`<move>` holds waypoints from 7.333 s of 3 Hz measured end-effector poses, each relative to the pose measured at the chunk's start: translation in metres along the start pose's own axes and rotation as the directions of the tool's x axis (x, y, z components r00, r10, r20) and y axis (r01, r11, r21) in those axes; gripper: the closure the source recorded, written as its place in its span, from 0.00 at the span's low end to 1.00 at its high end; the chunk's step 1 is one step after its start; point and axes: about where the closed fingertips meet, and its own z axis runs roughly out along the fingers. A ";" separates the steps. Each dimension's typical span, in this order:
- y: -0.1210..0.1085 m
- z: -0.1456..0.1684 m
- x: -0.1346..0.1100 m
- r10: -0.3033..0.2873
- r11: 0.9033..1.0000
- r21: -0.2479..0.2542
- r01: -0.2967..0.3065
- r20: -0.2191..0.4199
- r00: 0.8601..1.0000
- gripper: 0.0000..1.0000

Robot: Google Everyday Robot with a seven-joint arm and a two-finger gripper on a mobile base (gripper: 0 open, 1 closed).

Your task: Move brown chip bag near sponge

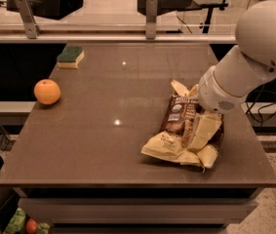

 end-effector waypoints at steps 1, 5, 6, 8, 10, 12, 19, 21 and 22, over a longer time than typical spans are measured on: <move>0.000 0.000 0.000 0.000 1.000 0.000 0.000 0.000 1.000 1.00; -0.051 -0.045 -0.022 0.001 0.997 0.079 0.008 -0.111 0.994 1.00; -0.078 -0.062 -0.031 -0.012 0.989 0.144 0.029 -0.115 0.993 1.00; -0.135 -0.077 -0.048 -0.054 0.960 0.270 0.076 -0.087 0.995 1.00; -0.187 -0.067 -0.071 -0.133 0.908 0.404 0.112 0.025 0.991 1.00; -0.226 -0.048 -0.119 -0.230 0.871 0.459 0.172 0.074 0.970 1.00; -0.296 0.028 -0.194 -0.353 0.809 0.531 0.252 0.097 0.931 1.00; -0.305 0.035 -0.202 -0.372 0.803 0.535 0.263 0.105 0.922 0.82; -0.304 0.038 -0.204 -0.373 0.805 0.531 0.265 0.106 0.922 0.58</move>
Offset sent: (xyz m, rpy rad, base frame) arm 0.0000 0.0000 0.0001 0.0000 0.0000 0.0000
